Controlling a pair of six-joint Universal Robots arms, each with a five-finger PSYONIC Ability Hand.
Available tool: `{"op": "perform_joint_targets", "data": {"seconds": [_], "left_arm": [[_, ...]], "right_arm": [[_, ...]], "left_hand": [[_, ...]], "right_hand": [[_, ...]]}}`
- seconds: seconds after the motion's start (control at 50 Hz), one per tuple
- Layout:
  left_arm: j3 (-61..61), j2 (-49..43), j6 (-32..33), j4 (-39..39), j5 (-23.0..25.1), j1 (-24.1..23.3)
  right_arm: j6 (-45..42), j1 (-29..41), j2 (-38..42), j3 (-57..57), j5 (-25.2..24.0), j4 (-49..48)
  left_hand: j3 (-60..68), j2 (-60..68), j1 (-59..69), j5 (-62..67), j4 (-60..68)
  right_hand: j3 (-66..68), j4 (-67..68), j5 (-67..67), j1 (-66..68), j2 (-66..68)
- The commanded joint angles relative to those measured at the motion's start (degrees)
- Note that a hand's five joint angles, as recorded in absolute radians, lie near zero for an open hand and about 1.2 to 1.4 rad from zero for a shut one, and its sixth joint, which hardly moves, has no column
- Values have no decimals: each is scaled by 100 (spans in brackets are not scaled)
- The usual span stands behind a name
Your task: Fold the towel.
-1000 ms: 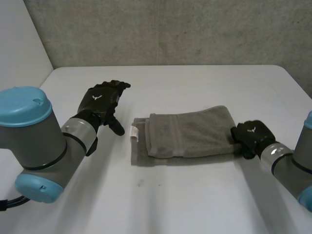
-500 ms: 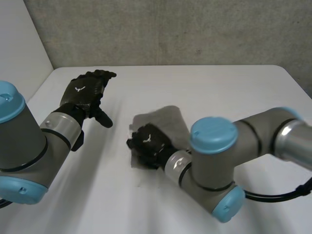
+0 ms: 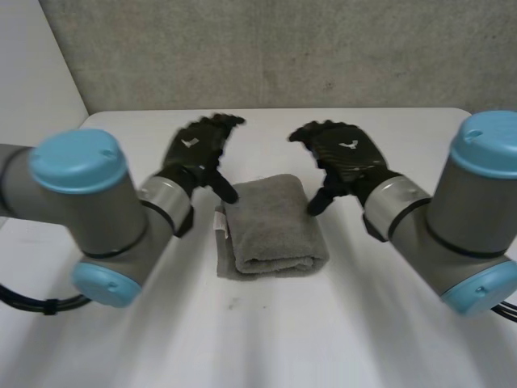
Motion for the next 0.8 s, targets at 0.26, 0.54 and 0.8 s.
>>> {"op": "perform_joint_targets", "data": {"seconds": [0.26, 0.54, 0.8], "left_arm": [[295, -1252, -249, -1236, -796, -231], [110, -726, 244, -1237, -911, -248], [171, 1593, 244, -1700, -893, -12]], "right_arm": [[239, -67, 1904, -1002, -638, 714], [-306, 13, 1705, -1338, -392, 1005], [-289, -610, -633, -863, 775, 996]], "left_hand": [[96, 110, 42, -68, 100], [63, 76, 8, -102, 66], [146, 160, 92, -18, 150]], "right_hand": [[-241, -344, -392, -264, -384], [-241, -344, -392, -264, -384], [-241, -344, -392, -264, -384]]}}
